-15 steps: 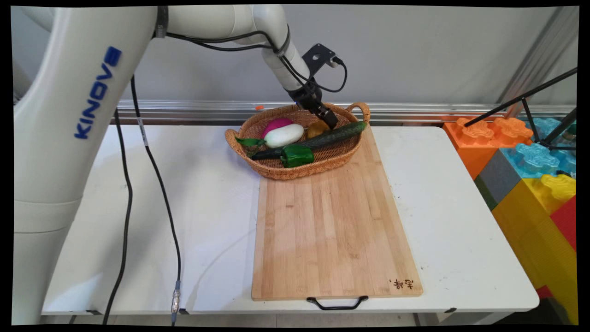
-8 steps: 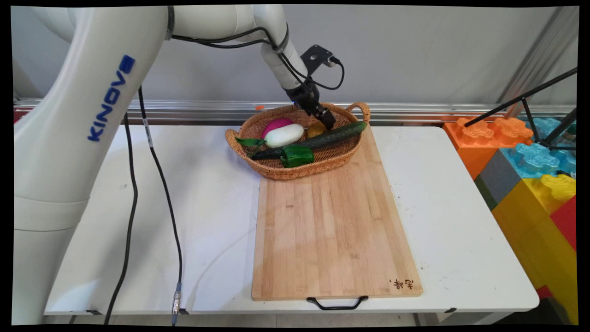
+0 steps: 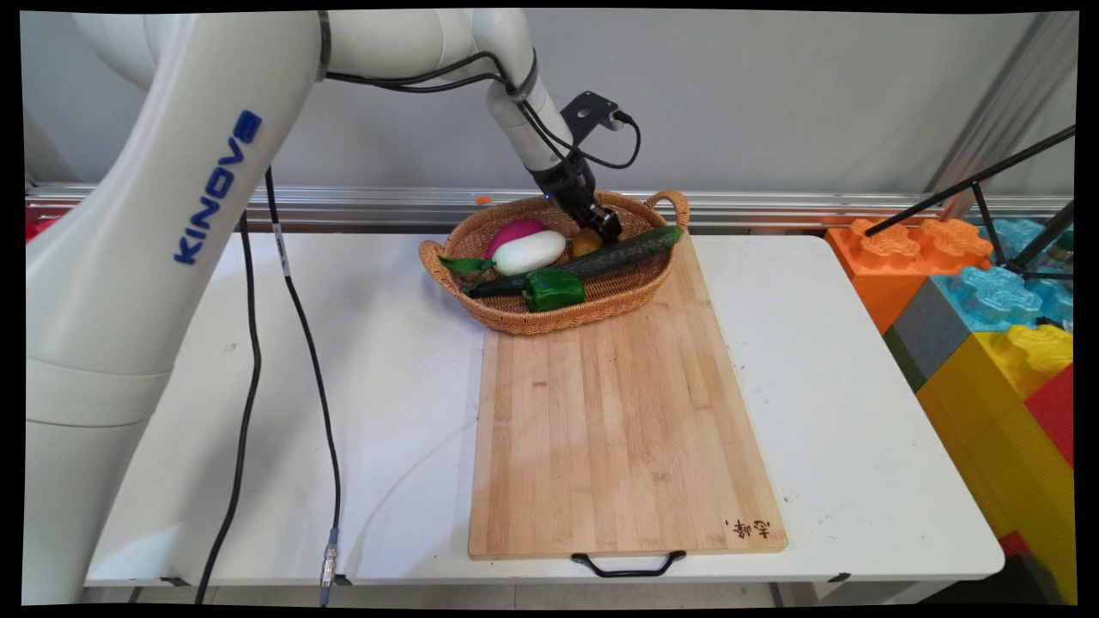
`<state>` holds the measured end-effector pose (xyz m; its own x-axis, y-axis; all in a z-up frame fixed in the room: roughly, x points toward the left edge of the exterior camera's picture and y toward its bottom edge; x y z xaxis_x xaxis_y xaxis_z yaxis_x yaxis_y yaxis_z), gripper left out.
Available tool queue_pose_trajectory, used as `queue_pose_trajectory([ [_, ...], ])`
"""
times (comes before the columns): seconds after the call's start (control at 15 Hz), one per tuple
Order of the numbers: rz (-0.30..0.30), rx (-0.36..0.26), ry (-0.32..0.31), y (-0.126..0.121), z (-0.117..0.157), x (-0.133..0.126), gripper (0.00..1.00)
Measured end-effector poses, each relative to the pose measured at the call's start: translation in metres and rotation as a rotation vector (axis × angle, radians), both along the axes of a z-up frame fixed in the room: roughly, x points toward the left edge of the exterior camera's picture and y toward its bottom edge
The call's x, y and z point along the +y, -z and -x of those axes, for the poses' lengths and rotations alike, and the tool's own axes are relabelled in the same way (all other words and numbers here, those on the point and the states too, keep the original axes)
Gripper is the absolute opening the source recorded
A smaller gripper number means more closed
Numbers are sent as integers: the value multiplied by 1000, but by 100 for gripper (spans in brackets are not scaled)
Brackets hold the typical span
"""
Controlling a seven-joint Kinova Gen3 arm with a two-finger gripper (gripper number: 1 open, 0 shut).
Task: Pick up the potato from the vegetable basket, then place the picked object on the cutting board
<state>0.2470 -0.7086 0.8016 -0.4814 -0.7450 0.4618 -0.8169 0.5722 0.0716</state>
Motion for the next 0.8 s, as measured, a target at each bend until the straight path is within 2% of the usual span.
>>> queue_pose_trajectory([
  [0.33,-2,2,15,2,-2,-1,0],
  [0.53,57,33,26,-9,-3,-1,0],
  [0.8,189,72,64,-45,-3,12,0],
])
